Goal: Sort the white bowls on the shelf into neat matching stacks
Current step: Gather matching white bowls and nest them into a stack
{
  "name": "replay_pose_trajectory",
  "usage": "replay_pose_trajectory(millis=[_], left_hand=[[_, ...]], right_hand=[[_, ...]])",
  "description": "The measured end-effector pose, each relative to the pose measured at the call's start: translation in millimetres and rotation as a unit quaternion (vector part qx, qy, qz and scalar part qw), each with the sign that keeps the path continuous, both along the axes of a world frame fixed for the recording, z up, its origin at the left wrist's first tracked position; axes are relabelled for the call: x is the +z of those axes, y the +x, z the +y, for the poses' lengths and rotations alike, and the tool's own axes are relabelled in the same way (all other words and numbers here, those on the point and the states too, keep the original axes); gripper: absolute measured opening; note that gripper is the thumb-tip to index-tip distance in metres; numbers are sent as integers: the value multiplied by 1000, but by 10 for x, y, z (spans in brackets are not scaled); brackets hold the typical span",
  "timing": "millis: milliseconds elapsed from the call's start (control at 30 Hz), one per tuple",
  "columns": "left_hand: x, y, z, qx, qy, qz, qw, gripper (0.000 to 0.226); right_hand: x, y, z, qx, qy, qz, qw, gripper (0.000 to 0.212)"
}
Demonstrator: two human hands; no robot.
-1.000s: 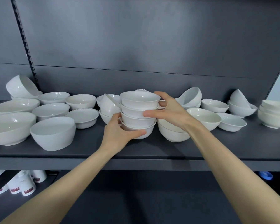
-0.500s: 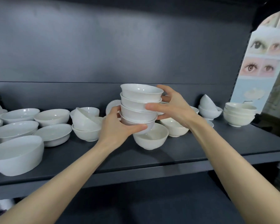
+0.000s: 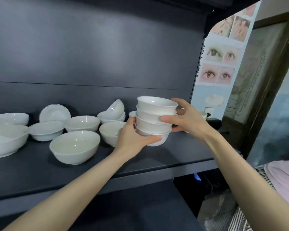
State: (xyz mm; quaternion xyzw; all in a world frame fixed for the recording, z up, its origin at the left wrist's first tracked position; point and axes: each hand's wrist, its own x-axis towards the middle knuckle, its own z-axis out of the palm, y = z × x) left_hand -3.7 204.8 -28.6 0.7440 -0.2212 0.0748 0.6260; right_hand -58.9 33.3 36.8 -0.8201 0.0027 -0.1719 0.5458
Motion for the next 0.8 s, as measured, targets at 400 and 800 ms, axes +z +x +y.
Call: replay_pose_trajectory(millis=[400, 800], left_hand=[[-344, 9, -1517, -46, 31, 48, 997, 73], [-466, 218, -1958, -72, 60, 67, 993, 80]], right_hand=[[-332, -52, -1527, -16, 22, 36, 999, 87], [-491, 78, -1968, -27, 25, 29, 999, 90]])
